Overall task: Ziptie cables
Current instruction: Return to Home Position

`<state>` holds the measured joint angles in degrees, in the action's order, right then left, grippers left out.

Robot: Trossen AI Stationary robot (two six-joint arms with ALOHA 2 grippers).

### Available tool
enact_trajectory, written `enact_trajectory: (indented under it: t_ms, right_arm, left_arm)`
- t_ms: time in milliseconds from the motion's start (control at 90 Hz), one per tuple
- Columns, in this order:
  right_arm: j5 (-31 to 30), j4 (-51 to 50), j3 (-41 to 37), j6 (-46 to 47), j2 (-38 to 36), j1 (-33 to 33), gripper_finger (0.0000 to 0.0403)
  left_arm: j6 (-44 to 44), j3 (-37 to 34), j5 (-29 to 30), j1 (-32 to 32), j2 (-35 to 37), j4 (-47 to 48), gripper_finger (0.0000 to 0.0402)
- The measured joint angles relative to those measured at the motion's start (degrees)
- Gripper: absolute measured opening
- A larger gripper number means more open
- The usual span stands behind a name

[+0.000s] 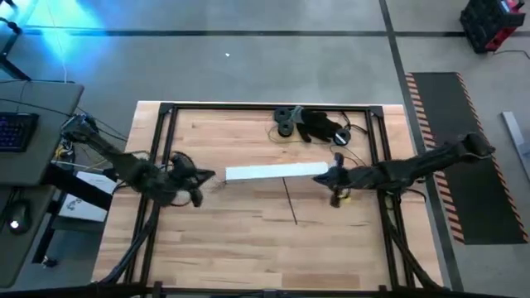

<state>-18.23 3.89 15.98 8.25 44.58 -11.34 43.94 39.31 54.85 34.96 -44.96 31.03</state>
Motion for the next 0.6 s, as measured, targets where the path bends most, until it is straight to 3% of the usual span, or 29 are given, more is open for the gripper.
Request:
enact_trajectory:
  t_ms: [278,600]
  right_arm:
    - [3.2,0.6,-10.6,4.4,-23.4,6.5,0.0]
    - [15.0,-4.9,-11.2,7.0,-37.2,11.9,0.0]
  left_arm:
    - [-2.2,0.0,1.5,-2.5,16.0,9.5,0.0]
    - [-5.7,-2.0,0.0,-7.8,36.4,12.0,0.0]
